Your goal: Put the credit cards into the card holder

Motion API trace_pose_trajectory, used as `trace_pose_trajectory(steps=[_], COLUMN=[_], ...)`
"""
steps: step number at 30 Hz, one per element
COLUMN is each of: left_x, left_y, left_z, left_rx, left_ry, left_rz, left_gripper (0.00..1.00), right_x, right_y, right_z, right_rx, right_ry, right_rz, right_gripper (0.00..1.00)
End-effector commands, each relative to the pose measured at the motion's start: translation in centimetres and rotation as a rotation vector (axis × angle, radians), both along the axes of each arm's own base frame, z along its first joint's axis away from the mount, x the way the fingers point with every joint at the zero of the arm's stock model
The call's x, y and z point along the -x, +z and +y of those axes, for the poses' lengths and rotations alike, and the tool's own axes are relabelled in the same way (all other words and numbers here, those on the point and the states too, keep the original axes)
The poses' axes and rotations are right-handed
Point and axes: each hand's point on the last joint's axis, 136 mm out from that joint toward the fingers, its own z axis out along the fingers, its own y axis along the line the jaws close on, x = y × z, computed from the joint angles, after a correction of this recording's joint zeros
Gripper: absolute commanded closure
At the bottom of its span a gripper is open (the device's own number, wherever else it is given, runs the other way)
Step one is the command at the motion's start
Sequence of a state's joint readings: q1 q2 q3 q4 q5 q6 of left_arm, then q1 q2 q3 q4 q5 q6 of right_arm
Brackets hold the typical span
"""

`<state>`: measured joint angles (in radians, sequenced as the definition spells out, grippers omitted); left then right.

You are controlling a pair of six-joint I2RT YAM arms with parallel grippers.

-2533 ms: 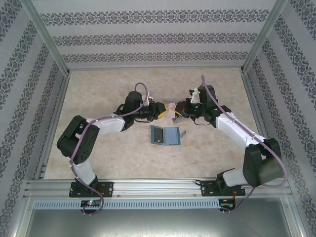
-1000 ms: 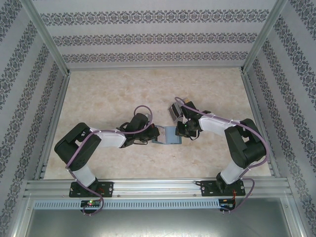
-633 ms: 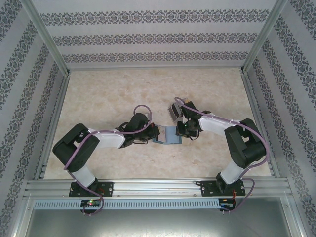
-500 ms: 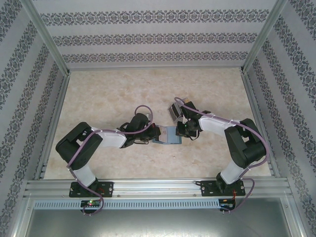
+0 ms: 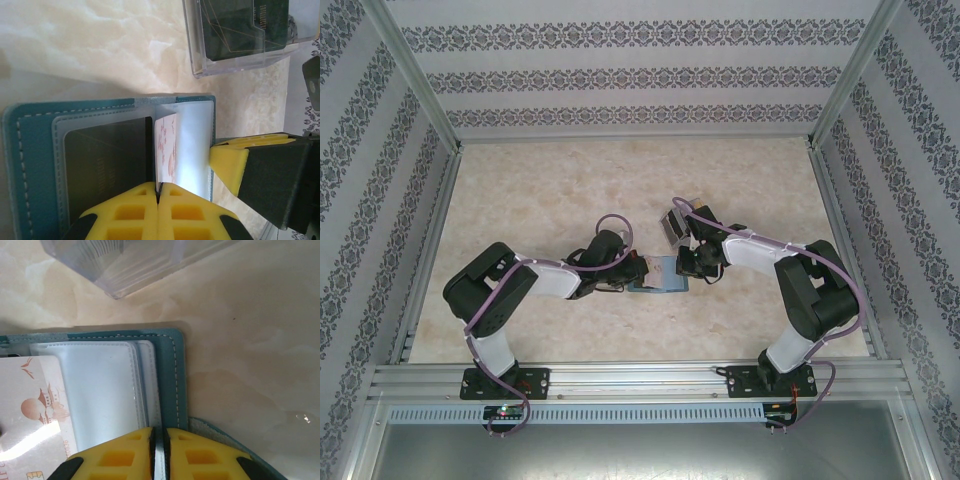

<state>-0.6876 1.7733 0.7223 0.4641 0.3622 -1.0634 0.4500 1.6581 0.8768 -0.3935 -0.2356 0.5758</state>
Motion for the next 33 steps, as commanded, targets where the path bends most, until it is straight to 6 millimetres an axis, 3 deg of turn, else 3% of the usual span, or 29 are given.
trace_pose_trajectory(steps=[1, 6, 16, 33], left_x=[1.1, 1.1, 0.6, 1.6], left_y=[-1.8, -2.1, -2.2, -2.6], left_z=[1.8, 2.2, -0.8, -1.8], left_rx=[-0.088, -0.108, -0.045, -0.045], left_ry=[0.053, 0.073, 0.001, -0.08], left_rz=[0.058, 0.066, 0.075, 0.095], left_gripper=[1.0, 1.0, 0.99, 0.91], right_x=[1.4, 1.5, 1.5, 1.4], right_y=[-2.1, -2.1, -2.1, -2.0], right_z=[-1.7, -1.7, -1.3, -1.0], right_rx=[0.109, 0.108, 0.097, 0.086], right_ry=[0.001, -0.002, -0.001, -0.004], right_rz=[0.059, 0.059, 0.061, 0.057], right_gripper=[0.84, 0.84, 0.83, 0.82])
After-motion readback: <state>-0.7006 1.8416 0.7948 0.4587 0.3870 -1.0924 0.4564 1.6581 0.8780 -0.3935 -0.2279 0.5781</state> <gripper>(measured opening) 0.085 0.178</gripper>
